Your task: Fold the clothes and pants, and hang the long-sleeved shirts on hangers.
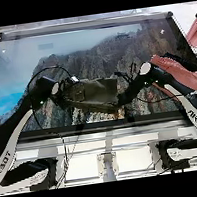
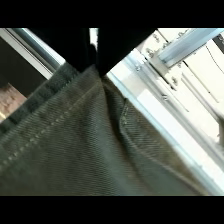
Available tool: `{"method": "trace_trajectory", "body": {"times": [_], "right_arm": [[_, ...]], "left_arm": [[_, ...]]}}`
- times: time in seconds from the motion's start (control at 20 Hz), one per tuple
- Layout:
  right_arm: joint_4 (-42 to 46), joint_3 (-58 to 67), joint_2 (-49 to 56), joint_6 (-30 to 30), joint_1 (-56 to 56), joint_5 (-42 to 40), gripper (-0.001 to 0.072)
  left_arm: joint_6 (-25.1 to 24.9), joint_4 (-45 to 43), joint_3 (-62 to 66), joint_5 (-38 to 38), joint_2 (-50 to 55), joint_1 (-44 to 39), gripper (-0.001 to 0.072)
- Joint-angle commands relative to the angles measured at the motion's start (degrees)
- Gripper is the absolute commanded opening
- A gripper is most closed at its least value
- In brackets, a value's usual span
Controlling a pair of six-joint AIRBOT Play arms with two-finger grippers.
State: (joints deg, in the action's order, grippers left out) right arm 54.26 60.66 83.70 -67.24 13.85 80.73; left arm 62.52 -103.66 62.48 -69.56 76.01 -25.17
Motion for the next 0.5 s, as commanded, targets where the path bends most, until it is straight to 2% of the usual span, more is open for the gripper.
{"method": "trace_trajectory", "body": {"times": [0.0, 0.05, 0.25, 0.3, 0.4, 0.45], "right_arm": [[0.2, -1.9, 0.0, -1.3, 0.5, -0.4, 0.0221], [-1.1, -1.8, 0.0, -1.2, 0.5, 1.3, 0.0263], [-1.4, 1.2, -2.8, 0.7, -0.1, 7.2, 0.0264], [-1.3, 2.4, -4.7, 0.9, -1.1, 7.4, 0.0292], [-1.1, 4.9, -8.5, 1.9, -4.0, 8.1, 0.0479], [-0.8, 5.7, -10.7, 2.8, -6.3, 7.5, 0.0512]], "left_arm": [[-1.4, 0.3, -0.3, -3.8, 0.0, -1.6, 0.0243], [-2.3, 0.2, -0.3, -5.5, 0.0, -1.6, 0.026], [-2.5, 0.2, -0.3, -8.3, -2.9, 1.0, 0.026], [-2.6, 0.3, -0.3, -8.3, -4.8, 2.1, 0.0279], [-2.4, 2.8, -0.3, -7.8, -9.2, 5.5, 0.0374], [-2.2, 5.9, -0.3, -7.2, -11.5, 8.0, 0.0374]]}}
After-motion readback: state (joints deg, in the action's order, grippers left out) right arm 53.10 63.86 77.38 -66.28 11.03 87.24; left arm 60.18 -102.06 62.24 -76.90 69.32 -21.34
